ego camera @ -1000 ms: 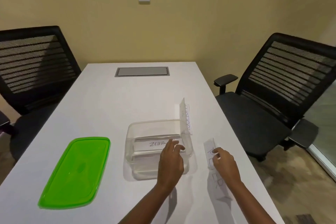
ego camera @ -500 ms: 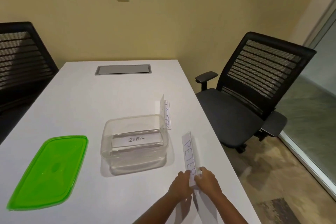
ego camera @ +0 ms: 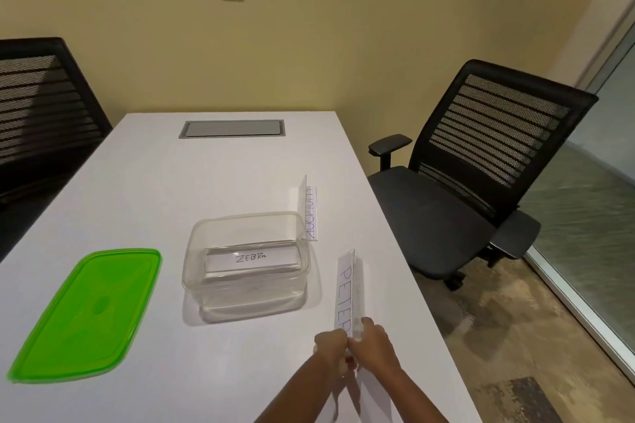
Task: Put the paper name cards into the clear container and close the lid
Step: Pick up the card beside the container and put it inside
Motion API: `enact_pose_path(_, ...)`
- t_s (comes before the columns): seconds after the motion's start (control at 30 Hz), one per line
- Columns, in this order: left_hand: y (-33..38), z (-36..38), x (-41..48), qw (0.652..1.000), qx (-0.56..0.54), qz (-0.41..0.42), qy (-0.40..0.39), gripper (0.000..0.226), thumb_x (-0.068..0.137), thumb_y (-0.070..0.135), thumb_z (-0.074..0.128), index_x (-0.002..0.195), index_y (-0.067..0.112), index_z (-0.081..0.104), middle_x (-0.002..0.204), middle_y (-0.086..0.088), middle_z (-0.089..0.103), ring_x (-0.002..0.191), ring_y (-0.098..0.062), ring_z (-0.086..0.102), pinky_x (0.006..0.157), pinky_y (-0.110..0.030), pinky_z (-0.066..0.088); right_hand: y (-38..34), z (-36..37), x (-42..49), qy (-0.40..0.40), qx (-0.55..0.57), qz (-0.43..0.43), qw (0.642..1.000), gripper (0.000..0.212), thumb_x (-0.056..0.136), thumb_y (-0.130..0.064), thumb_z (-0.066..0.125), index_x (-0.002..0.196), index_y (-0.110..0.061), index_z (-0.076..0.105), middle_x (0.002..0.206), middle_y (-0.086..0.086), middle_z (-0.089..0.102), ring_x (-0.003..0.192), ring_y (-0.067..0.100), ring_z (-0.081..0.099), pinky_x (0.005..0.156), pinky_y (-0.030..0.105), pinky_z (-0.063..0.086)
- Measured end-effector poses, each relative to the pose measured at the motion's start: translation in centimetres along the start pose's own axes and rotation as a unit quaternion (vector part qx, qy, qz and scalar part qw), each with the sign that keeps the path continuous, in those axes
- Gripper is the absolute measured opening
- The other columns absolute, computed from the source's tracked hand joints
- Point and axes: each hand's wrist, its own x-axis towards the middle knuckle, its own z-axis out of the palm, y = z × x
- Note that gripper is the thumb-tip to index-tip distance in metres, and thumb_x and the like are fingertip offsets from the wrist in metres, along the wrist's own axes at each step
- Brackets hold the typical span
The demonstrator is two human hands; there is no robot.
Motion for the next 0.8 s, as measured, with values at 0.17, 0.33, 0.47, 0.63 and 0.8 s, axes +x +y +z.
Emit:
enact_pose_path(0.17,-0.5,-0.3,0.6,0.998,-0.041,0.024,0.043,0.027,0.088,-0.011,0.037,0.068,-0.002,0.052,0.081,-0.019,0.059,0.058,-0.027,0.052,0.038,-0.02,0.045,-0.1,0.4,-0.1,-0.022,0.039,0.002,0.999,0.052,0.087,-0.034,0.054,0.131,-0.007,0.044,0.128,0.014,0.057,0.108,0.028,0.062,0.084,0.033,0.055)
enact_pose_path(0.33,0.1,-0.6,0.5,0.991,-0.102,0.077,0.041,0.028,0.088,-0.013,0.034,0.102,-0.008,0.058,0.104,-0.026,0.062,0.081,-0.035,0.061,0.069,-0.038,0.053,0.6,0.3,0.1,-0.087,0.134,0.018,0.987,0.055,0.085,-0.017,0.058,0.136,-0.008,0.039,0.128,0.013,0.054,0.077,0.019,0.054,0.055,0.019,0.047)
enact_pose_path(0.47,1.2,-1.3,-0.2,0.991,-0.079,0.103,0.042,0.042,0.093,-0.006,0.033,0.132,0.003,0.046,0.106,-0.019,0.059,0.068,-0.026,0.056,0.047,-0.022,0.048,1.5,-1.6,1.0,-0.046,0.197,0.02,0.979,0.056,0.088,-0.011,0.057,0.14,-0.007,0.035,0.116,0.013,0.049,0.084,0.021,0.048,0.06,0.023,0.045)
enact_pose_path(0.63,3.2,-1.8,-1.6,0.989,0.005,0.151,-0.003,0.041,0.093,-0.008,0.034,0.132,0.001,0.043,0.099,-0.013,0.057,0.065,-0.017,0.049,0.054,-0.023,0.042,1.7,-5.7,2.9,0.04,0.247,0.023,0.968,0.051,0.092,-0.014,0.053,0.139,-0.008,0.035,0.104,0.011,0.048,0.089,0.025,0.05,0.086,0.042,0.049)
enact_pose_path(0.8,5.1,-2.5,-3.3,0.981,0.049,0.173,-0.08,0.032,0.096,-0.009,0.033,0.118,0.009,0.048,0.112,-0.017,0.054,0.071,-0.018,0.054,0.066,-0.026,0.047,1.3,-9.3,4.3,0.136,0.287,0.028,0.948,0.045,0.093,-0.024,0.047,0.135,-0.01,0.042,0.115,0.016,0.056,0.099,0.031,0.056,0.094,0.049,0.048)
